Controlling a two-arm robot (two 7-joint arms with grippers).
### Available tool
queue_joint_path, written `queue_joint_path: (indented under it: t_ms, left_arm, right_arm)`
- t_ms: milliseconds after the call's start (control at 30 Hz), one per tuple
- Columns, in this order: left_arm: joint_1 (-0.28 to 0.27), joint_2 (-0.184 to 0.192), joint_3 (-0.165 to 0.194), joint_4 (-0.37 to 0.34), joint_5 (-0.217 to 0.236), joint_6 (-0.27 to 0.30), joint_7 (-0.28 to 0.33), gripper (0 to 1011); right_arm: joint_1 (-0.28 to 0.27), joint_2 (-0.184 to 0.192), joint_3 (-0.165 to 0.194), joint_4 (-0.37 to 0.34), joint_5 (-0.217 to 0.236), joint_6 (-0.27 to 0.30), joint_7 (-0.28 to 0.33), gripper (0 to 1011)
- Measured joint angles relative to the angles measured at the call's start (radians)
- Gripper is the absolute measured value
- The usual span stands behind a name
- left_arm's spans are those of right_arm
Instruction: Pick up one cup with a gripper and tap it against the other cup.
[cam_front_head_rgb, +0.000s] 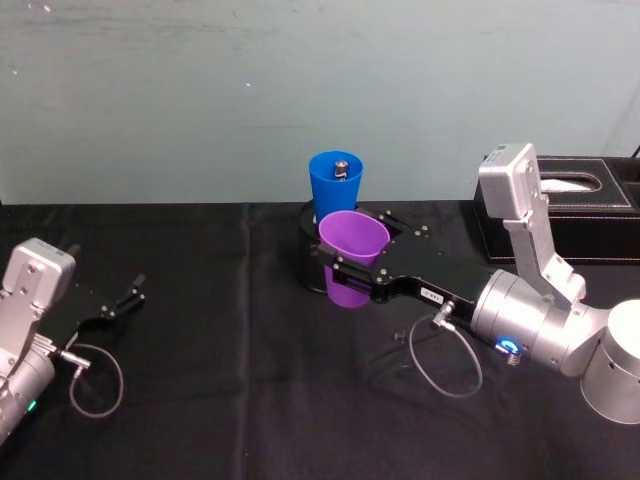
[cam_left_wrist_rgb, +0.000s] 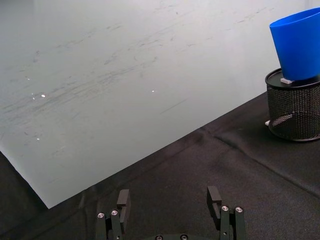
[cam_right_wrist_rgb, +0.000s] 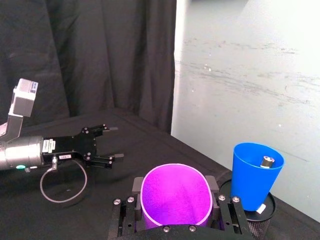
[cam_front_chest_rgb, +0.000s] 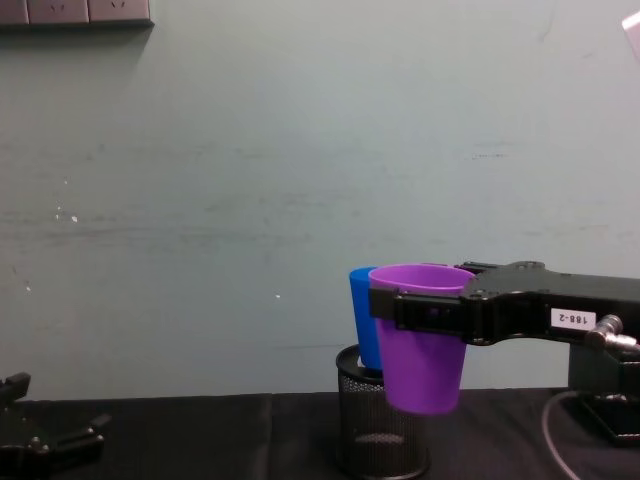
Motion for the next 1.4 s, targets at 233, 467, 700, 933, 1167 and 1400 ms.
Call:
queue_joint_path:
  t_ms: [233, 467, 700, 933, 1167, 1400]
  left_arm:
    - [0.0, 0.0, 0.0, 0.0, 0.0, 0.0, 0.0, 1000]
    - [0.0, 0.0, 0.0, 0.0, 0.0, 0.0, 0.0, 1000]
    - [0.0, 0.0, 0.0, 0.0, 0.0, 0.0, 0.0, 1000]
    - [0.0, 0.0, 0.0, 0.0, 0.0, 0.0, 0.0, 1000]
    - [0.0, 0.0, 0.0, 0.0, 0.0, 0.0, 0.0, 1000]
    - [0.0, 0.0, 0.0, 0.0, 0.0, 0.0, 0.0, 1000]
  right_arm:
    - [0.0, 0.0, 0.0, 0.0, 0.0, 0.0, 0.0, 741]
    - [0.0, 0.0, 0.0, 0.0, 0.0, 0.0, 0.0, 741]
    - [0.0, 0.0, 0.0, 0.0, 0.0, 0.0, 0.0, 742]
    - [0.0, 0.0, 0.0, 0.0, 0.0, 0.0, 0.0, 742]
    - [0.0, 0.0, 0.0, 0.0, 0.0, 0.0, 0.0, 741]
    - [0.001, 0.002, -0.005, 0.011, 0.015, -0.009, 0.004, 742]
